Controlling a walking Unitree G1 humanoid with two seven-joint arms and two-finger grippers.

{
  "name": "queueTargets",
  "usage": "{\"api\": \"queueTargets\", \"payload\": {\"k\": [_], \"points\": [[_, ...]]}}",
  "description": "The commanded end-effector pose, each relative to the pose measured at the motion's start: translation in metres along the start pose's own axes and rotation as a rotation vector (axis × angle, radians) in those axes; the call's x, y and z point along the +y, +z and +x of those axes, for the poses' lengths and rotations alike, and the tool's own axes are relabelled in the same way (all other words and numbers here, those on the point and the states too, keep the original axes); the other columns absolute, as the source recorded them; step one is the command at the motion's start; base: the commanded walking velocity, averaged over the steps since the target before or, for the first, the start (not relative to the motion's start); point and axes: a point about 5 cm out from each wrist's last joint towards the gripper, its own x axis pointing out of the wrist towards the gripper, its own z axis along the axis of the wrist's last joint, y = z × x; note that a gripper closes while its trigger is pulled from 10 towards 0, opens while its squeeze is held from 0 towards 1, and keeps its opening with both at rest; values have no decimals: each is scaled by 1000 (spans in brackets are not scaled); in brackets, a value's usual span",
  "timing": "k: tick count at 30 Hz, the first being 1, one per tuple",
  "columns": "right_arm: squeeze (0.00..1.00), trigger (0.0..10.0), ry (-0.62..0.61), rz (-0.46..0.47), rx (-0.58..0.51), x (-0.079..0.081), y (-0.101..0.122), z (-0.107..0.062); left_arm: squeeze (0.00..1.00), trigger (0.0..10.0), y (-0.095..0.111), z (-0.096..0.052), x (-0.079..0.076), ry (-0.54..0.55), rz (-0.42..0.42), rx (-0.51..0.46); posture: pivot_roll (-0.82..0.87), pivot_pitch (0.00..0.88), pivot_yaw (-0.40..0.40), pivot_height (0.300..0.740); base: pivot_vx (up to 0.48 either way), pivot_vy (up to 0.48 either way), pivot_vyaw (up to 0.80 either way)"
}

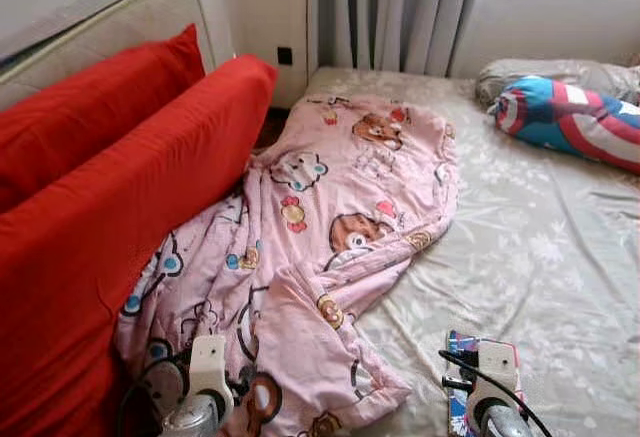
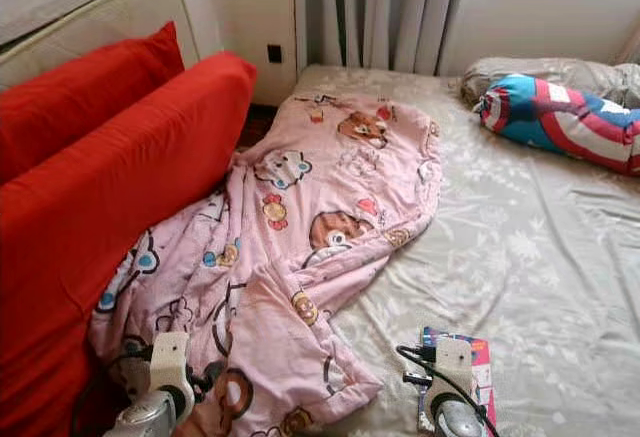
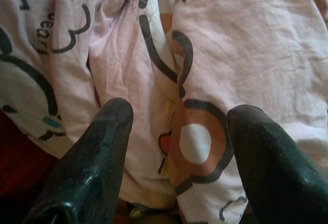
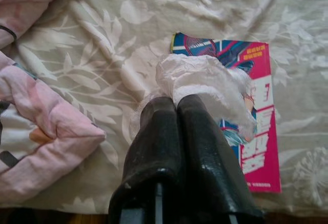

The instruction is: Clean up the room

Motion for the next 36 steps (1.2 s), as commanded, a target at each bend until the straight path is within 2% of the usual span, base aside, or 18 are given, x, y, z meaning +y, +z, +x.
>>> {"api": "queueTargets", "payload": {"k": [1,3,5,6,15,19,30,34,36], "points": [[0,10000,-12,-3,76,-2,-21,-6,0,10000,-14,-3,1,12,26,62,-15,7,-29,740,0,0,0],[0,10000,-6,-9,99,-1,-27,-8,0,10000,-17,-4,1,17,34,74,-16,6,-29,740,0,0,0],[0,10000,21,-25,137,2,-39,-12,0,10000,-22,-6,1,4,116,85,-24,9,-27,740,0,0,0],[0,10000,28,-30,141,3,-41,-13,0,10000,-24,-6,1,-2,129,90,-26,9,-27,740,0,0,0],[0,10000,33,-11,177,-10,-47,-16,0,10000,-37,-12,11,44,81,136,-29,0,-30,740,0,0,0],[0,10000,36,-30,175,-11,-47,-16,0,10000,-38,-12,11,48,79,139,-28,0,-31,740,0,0,0],[0,10000,15,-45,229,-33,-66,-27,0,10000,-43,-14,10,43,72,148,-29,37,-34,740,0,0,0],[0,10000,15,-46,237,-31,-67,-27,0,10000,-43,-14,9,41,69,146,-27,45,-36,740,0,0,0],[0,10000,22,-52,242,-25,-68,-27,0,10000,-43,-14,9,38,68,144,-26,51,-38,740,0,0,0]]}}
